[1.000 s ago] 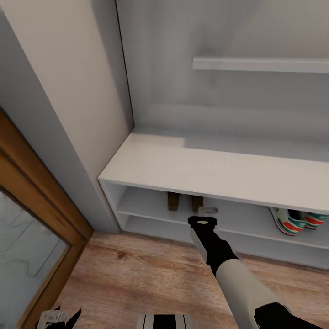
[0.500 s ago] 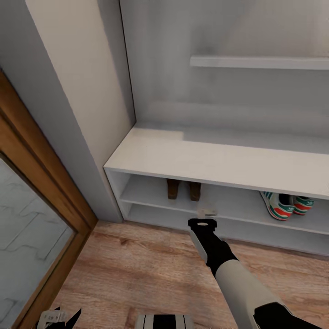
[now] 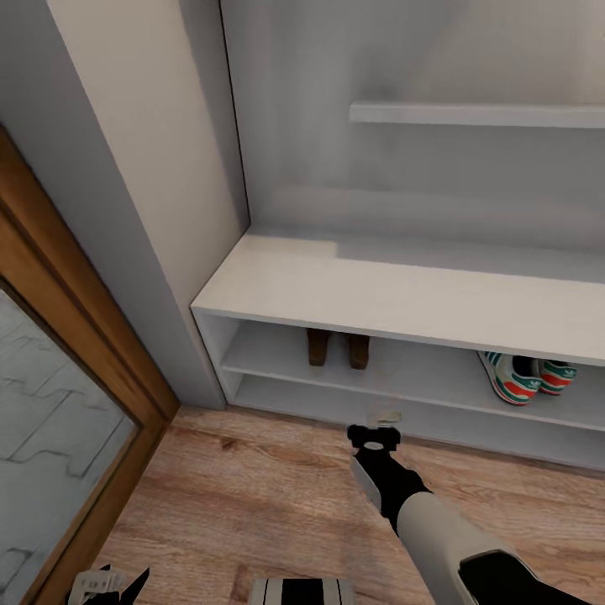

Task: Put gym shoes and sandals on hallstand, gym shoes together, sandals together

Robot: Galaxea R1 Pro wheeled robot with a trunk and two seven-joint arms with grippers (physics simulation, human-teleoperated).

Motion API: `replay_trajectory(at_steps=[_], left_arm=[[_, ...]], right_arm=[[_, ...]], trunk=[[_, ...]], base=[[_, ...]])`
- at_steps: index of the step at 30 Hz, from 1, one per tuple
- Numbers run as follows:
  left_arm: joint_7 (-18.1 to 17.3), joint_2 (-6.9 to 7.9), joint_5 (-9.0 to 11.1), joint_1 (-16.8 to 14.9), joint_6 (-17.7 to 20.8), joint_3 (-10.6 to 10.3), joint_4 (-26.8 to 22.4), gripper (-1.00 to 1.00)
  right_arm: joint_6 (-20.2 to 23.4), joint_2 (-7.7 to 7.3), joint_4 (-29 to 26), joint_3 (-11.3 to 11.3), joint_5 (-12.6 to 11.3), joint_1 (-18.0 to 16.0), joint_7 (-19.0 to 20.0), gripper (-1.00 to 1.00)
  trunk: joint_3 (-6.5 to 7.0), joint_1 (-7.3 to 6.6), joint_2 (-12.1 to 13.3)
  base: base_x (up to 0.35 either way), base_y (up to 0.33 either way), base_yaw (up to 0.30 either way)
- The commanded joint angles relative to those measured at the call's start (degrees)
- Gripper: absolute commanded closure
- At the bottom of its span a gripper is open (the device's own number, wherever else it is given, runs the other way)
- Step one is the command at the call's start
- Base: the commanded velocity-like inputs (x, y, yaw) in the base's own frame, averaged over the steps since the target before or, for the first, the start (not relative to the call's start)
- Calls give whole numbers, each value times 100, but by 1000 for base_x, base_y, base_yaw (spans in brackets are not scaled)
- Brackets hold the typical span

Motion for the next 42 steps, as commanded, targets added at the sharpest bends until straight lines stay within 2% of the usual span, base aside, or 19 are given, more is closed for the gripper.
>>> replay_trajectory(at_steps=[1, 6, 8, 9, 17, 19, 23, 24, 25, 26, 27, 32, 42], left_arm=[[-55, 0, 41, -2, 15, 21, 6, -100], [-55, -1, 41, -2, 17, 21, 6, -100], [-55, -1, 41, -2, 17, 21, 6, -100], [-55, -1, 41, -2, 17, 21, 6, -100], [-55, -1, 41, -2, 13, 21, 6, -100], [-55, -1, 41, -2, 14, 21, 6, -100], [-55, -1, 41, -2, 11, 21, 6, -100], [-55, -1, 41, -2, 11, 21, 6, -100], [-55, -1, 41, -2, 11, 21, 6, -100], [-55, 4, 41, -2, 11, 21, 6, -100], [-55, 3, 40, -2, 11, 21, 6, -100], [-55, 0, 41, -2, 10, 21, 6, -100], [-55, 0, 41, -2, 10, 21, 6, -100]], right_arm=[[-170, 0, 172, 41, -36, -3, -45, -100], [-770, 0, 701, 42, -18, -3, -45, -100], [-1105, 0, 968, 45, -10, -3, -45, -100], [-1441, 0, 1219, 47, -2, -3, -45, -100], [-2281, 0, 1832, 58, 49, 79, -43, -100], [-2330, 0, 1856, 62, 60, 145, -40, -100], [-2393, -139, 1888, 63, 192, 307, 102, -100], [-2401, -296, 1891, 62, 237, 338, 385, -100], [-2402, -364, 1892, 61, 253, 349, 518, -100], [-2405, -584, 1894, 60, 283, 375, 991, -100], [-2405, -670, 1895, 60, 289, 381, 1166, -100], [-2406, -860, 1895, 59, 290, 405, 1463, -100], [-2399, -899, 1896, 59, 290, 446, 1537, -100]], trunk=[[-4, -1, -2], [-4, -1, -2], [-4, -1, -2], [-4, -1, -2], [-4, -1, -2], [-4, -1, -2], [-4, -1, -2], [-4, -1, -2], [-4, -1, -2], [-4, -1, -2], [-4, -1, -2], [-4, -1, -2], [-4, -1, -2]], base=[[0, 0, 0], [0, 0, 0], [0, 0, 0], [0, 0, 0], [0, 0, 0], [0, 0, 0], [0, 0, 0], [0, 0, 0], [0, 0, 0], [0, 0, 0], [0, 0, 0], [0, 0, 0], [0, 0, 0]])
